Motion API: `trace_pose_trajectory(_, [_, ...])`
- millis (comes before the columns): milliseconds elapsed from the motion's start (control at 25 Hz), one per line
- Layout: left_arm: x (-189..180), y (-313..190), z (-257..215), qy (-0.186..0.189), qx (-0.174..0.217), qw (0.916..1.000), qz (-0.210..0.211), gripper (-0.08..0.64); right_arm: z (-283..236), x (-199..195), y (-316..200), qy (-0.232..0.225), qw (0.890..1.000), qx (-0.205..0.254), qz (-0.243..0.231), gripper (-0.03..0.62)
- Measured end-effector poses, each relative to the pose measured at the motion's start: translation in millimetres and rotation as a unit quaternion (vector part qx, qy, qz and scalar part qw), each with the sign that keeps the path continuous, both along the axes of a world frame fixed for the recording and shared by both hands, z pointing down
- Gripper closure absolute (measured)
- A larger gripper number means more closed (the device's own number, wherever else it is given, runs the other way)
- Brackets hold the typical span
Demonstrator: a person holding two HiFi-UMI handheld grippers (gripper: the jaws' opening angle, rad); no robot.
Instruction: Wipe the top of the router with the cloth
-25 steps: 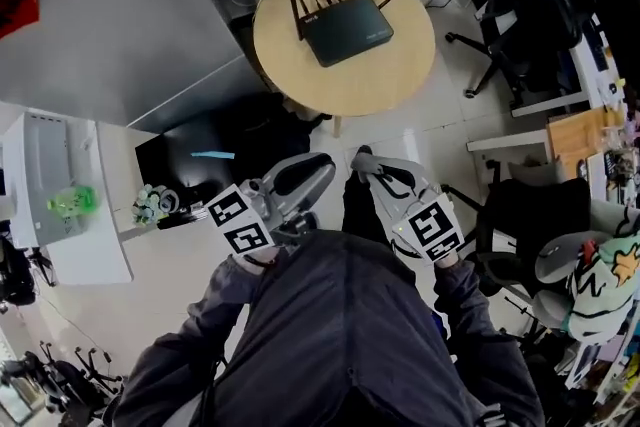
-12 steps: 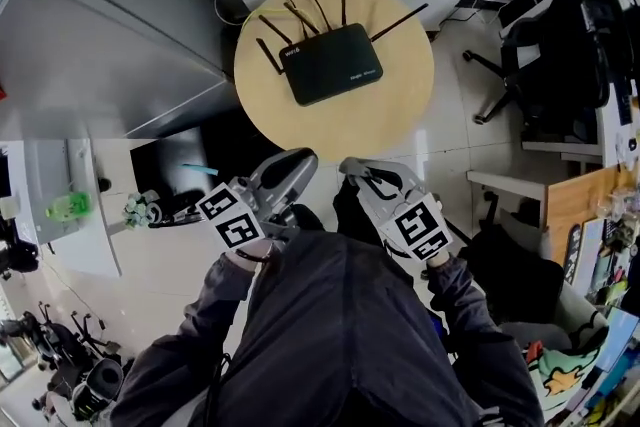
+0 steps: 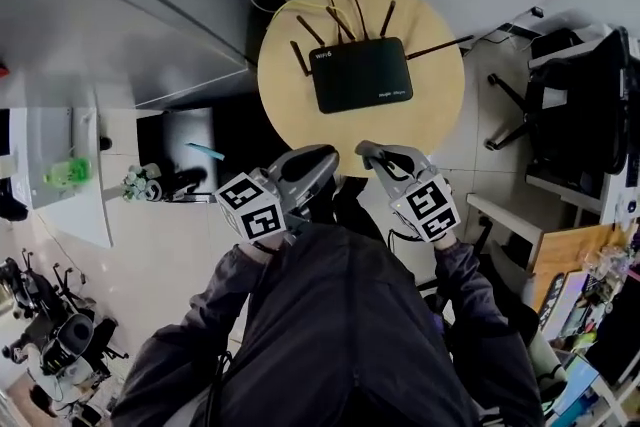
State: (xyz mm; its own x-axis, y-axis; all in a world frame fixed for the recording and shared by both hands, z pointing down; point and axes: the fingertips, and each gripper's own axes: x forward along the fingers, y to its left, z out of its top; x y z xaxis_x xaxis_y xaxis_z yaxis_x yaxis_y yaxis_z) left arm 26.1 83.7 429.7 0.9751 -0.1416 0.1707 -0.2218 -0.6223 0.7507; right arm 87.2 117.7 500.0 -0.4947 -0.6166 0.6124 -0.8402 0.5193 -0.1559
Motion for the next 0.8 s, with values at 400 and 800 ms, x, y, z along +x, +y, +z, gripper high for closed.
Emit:
trace_pose_trajectory(400, [-28,-51,67,-0.207,0.093,0.9739,0.010,0.560,56,-2,-120,0.043,0.997,-0.059,-0.038,0.568])
trace_pose_trajectory(800, [-64,-68,78,-0.249,0.148,0.9562,0.045,0.560,124,-5,-230,0.101,0.984,-0.135,-0.059,0.568])
